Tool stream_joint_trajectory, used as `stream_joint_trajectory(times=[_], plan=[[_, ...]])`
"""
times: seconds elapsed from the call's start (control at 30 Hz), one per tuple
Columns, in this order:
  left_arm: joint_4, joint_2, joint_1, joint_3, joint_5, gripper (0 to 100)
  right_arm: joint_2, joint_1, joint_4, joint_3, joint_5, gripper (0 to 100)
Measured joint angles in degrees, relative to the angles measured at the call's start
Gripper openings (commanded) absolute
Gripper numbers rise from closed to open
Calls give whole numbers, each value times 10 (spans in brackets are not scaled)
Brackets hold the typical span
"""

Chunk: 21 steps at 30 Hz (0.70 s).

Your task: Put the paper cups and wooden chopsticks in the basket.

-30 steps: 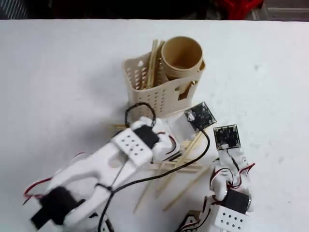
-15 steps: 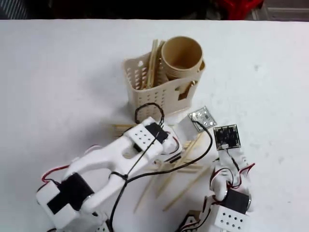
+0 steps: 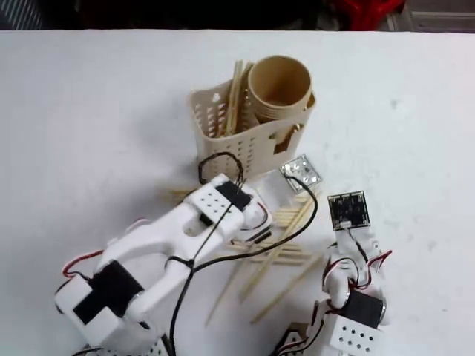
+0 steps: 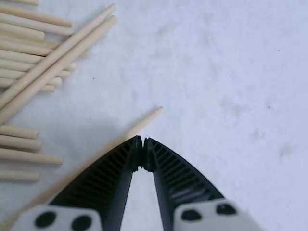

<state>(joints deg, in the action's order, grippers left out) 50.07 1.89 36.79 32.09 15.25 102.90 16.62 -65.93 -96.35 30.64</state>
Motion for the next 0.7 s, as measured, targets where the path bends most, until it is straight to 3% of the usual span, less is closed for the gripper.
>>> stream_joint_trajectory(times=[0.2,0.4,0.57,0.7], plan=[[1,61,0,-56,-25,168,0,0,0,0,0,18],[60,116,-2,-118,-46,164,0,0,0,0,0,18],[73,124,-2,-133,-48,30,0,0,0,0,0,18],[73,124,-1,-133,-49,23,0,0,0,0,0,18]])
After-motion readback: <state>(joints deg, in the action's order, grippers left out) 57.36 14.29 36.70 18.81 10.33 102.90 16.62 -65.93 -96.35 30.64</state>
